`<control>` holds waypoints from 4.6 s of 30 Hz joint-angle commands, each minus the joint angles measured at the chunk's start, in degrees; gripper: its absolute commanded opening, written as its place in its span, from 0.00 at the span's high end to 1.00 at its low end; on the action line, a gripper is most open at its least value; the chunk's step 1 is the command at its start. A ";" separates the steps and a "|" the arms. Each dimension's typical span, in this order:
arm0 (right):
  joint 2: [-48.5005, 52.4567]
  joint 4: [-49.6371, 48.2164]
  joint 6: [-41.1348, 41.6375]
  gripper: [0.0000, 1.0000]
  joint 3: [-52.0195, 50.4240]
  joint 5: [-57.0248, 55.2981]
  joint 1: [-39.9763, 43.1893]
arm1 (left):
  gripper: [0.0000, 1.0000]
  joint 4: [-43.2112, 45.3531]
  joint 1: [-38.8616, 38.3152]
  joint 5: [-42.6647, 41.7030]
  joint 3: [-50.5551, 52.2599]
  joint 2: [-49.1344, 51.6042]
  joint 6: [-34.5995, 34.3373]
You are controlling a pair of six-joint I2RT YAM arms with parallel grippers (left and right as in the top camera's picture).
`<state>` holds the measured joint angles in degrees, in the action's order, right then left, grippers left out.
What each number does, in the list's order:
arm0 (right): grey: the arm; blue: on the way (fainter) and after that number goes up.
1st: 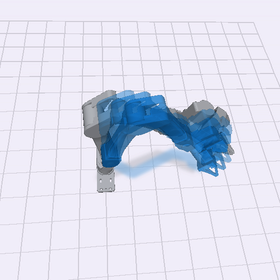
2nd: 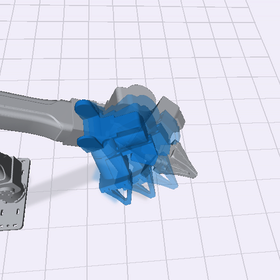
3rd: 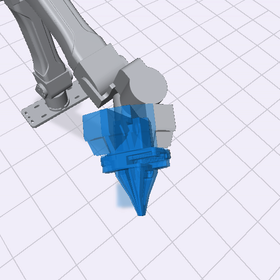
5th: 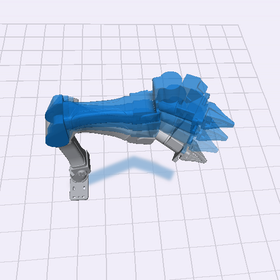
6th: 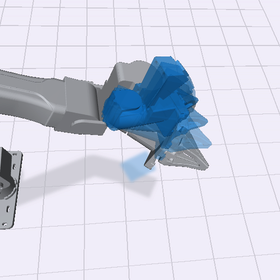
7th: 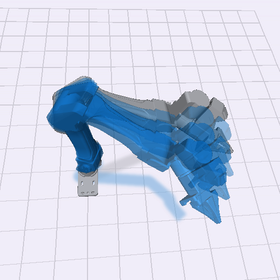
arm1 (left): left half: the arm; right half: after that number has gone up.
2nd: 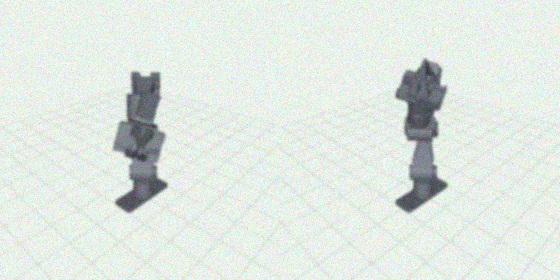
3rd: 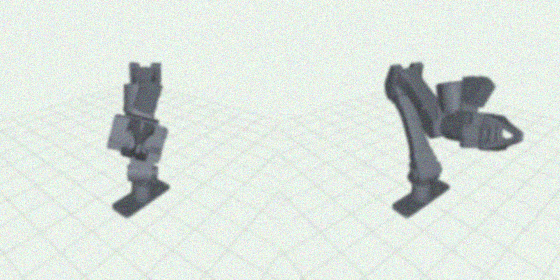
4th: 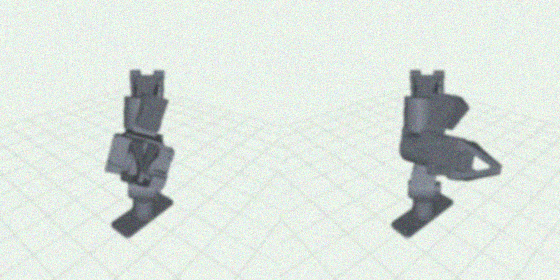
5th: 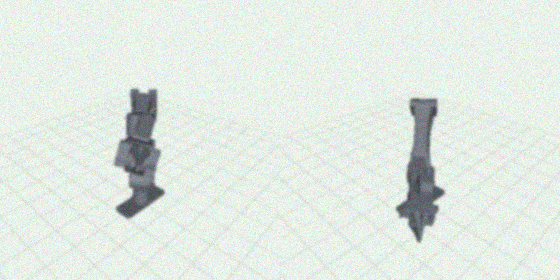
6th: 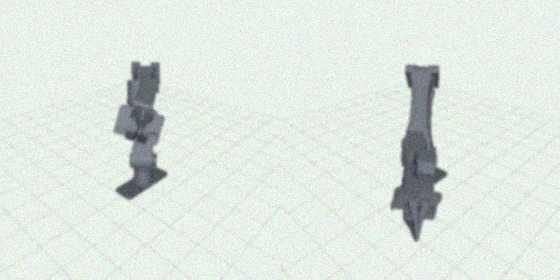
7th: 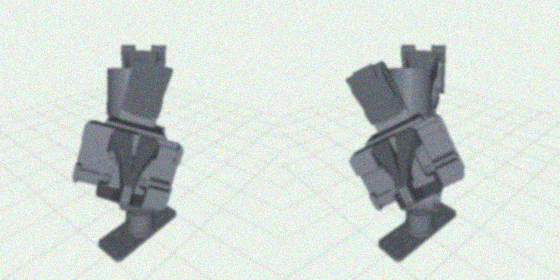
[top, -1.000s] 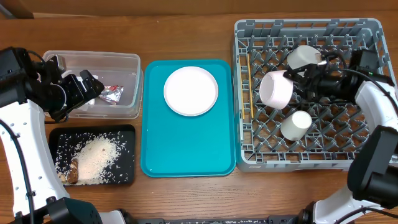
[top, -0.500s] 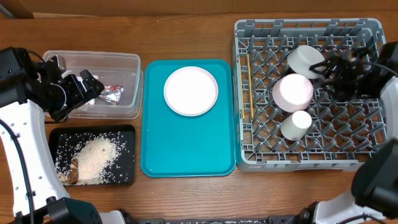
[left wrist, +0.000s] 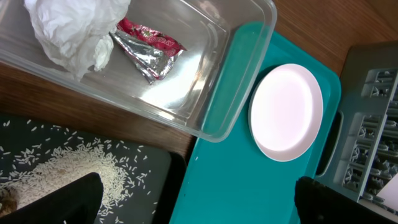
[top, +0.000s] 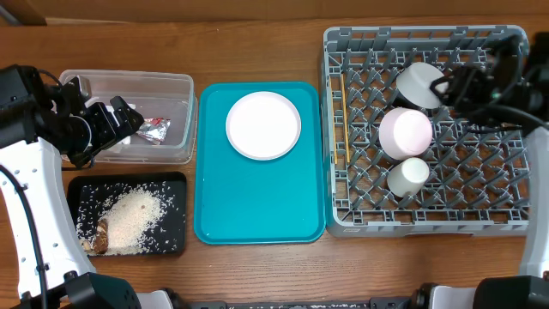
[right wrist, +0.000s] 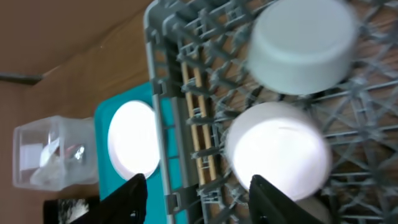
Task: Sort waste into correct bins and load items into the dishwasher
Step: 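Carry the pink bowl right and set it in the grey rack, then move the right gripper back to the pink plate and grasp its rim, then lift the pink plate and carry it right over the rack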
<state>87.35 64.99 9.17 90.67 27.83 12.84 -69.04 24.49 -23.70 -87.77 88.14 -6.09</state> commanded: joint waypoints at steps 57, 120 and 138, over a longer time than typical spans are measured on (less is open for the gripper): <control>38.47 -18.32 2.95 0.28 -0.61 -26.77 -54.07 | 0.00 0.09 -0.13 0.35 -0.98 -0.42 -0.79; 21.09 -12.90 -9.92 0.96 13.81 -7.04 -55.52 | 0.00 0.09 -0.13 0.35 -0.98 -0.42 -0.79; 2.54 -2.08 2.62 0.96 8.85 24.24 -15.04 | 0.00 0.09 -0.13 0.35 -0.98 -0.42 -0.79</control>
<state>89.06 64.01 11.05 102.61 37.50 -6.17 -69.04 24.49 -23.68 -87.77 88.14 -6.09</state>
